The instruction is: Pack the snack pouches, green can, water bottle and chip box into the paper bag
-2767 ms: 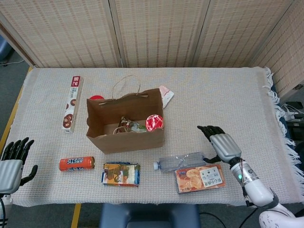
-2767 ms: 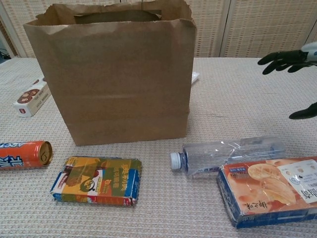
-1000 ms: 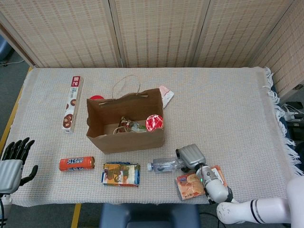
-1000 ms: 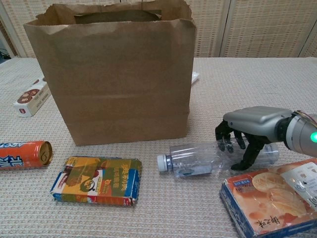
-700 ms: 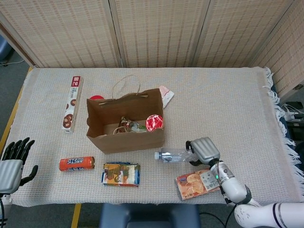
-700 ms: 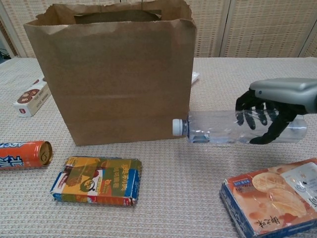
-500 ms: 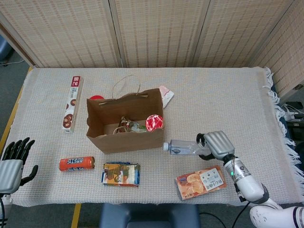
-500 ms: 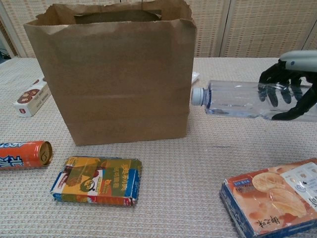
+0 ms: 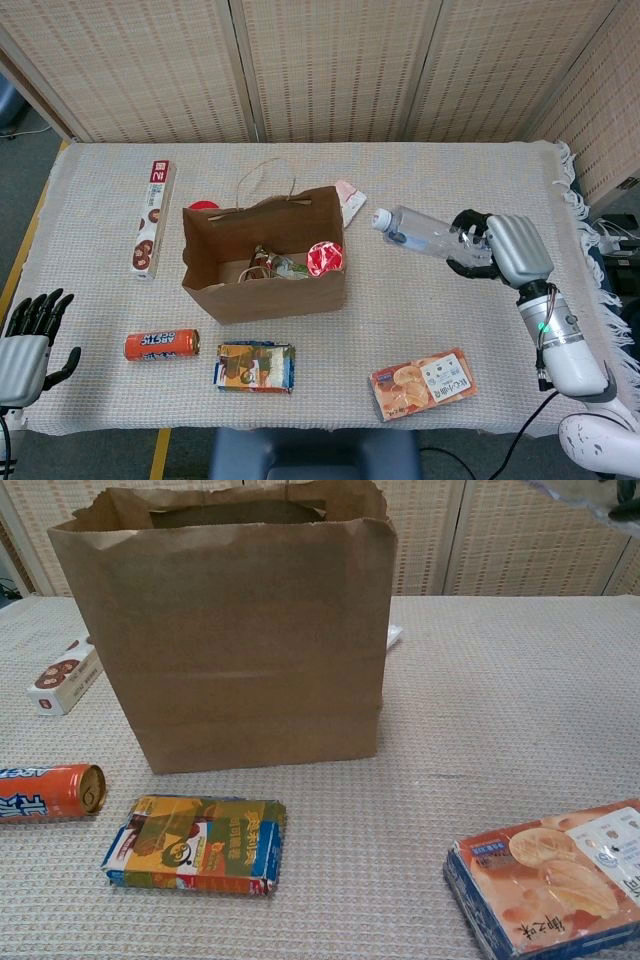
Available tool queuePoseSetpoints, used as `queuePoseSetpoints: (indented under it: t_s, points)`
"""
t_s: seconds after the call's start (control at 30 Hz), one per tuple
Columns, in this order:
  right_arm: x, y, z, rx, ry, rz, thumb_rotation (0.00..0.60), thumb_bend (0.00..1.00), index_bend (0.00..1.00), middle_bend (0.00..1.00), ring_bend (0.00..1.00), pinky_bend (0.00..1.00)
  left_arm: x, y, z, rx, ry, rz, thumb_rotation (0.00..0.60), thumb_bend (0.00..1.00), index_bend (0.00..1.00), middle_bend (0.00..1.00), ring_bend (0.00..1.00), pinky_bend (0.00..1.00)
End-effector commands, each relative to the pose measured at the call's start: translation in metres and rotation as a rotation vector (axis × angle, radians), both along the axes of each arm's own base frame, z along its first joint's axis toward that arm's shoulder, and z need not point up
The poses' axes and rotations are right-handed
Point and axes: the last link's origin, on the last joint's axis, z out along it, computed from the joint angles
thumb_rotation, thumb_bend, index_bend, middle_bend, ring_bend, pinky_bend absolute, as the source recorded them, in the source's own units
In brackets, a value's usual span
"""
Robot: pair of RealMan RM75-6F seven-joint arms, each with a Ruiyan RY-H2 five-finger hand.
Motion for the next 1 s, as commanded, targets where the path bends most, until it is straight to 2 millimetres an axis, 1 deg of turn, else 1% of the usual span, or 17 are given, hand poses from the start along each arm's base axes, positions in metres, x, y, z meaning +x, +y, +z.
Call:
queuePoseSetpoints:
  t_s: [0.03,0.1,0.13,0.2,0.37,0.43,0.57,0.67,0.77,0.87,0.97,1.0]
  points:
    - [0.053,-0.018,0.002,-0.099,-0.015,0.082,0.6,0.32,0.67,0.59,0.61,0.58,0.0,0.0,0.0,-0.001,-0.001,0.0,0.6,0.39,0.06,0.0,0.0,0.0]
    - [0.075,-0.021,-0.005,-0.121,-0.039,0.118,0.6,0.32,0.67,0.59,0.61,0.58,0.0,0.0,0.0,-0.001,-0.001,0.001,0.6,0.39,0.06,0.0,0.0,0.0]
    - [0.09,-0.022,-0.011,-0.134,-0.057,0.14,0.6,0.32,0.67,0.59,0.61,0.58,0.0,0.0,0.0,-0.002,-0.002,0.001,0.6,0.39,0.06,0.0,0.0,0.0]
    - [0.11,-0.022,-0.022,-0.151,-0.087,0.171,0.6,0.32,0.67,0.59,0.61,0.58,-0.001,0.0,0.0,-0.002,-0.004,0.001,0.6,0.39,0.06,0.0,0.0,0.0]
    - [0.163,-0.02,-0.053,-0.192,-0.135,0.252,0.6,0.32,0.67,0.59,0.61,0.58,-0.001,0.0,0.001,-0.004,-0.007,0.0,0.6,0.39,0.06,0.0,0.0,0.0]
    - [0.18,-0.017,-0.068,-0.198,-0.151,0.278,0.6,0.32,0.67,0.59,0.61,0.58,-0.001,0.0,0.001,-0.005,-0.008,0.0,0.6,0.39,0.06,0.0,0.0,0.0]
    - [0.204,-0.012,-0.092,-0.204,-0.167,0.309,0.6,0.32,0.67,0.59,0.61,0.58,-0.002,0.0,0.001,-0.006,-0.011,-0.002,0.6,0.39,0.06,0.0,0.0,0.0]
    - [0.212,-0.013,-0.109,-0.202,-0.151,0.303,0.6,0.32,0.67,0.59,0.61,0.58,-0.002,0.0,0.001,-0.006,-0.011,-0.001,0.6,0.39,0.06,0.0,0.0,0.0]
    - [0.212,-0.018,-0.124,-0.201,-0.107,0.284,0.6,0.32,0.67,0.59,0.61,0.58,-0.002,0.0,0.001,-0.006,-0.012,-0.001,0.6,0.39,0.06,0.0,0.0,0.0]
    - [0.21,-0.023,-0.133,-0.206,-0.077,0.27,0.6,0.32,0.66,0.59,0.6,0.58,-0.002,0.0,0.001,-0.007,-0.013,-0.001,0.6,0.39,0.06,0.0,0.0,0.0]
    - [0.209,-0.025,-0.14,-0.186,-0.067,0.258,0.6,0.32,0.62,0.59,0.57,0.57,-0.002,0.0,0.001,-0.007,-0.013,0.0,0.6,0.39,0.06,0.0,0.0,0.0]
    - [0.209,-0.025,-0.142,-0.179,-0.064,0.26,0.6,0.32,0.59,0.59,0.55,0.55,-0.002,0.0,0.001,-0.007,-0.012,0.0,0.6,0.39,0.06,0.0,0.0,0.0]
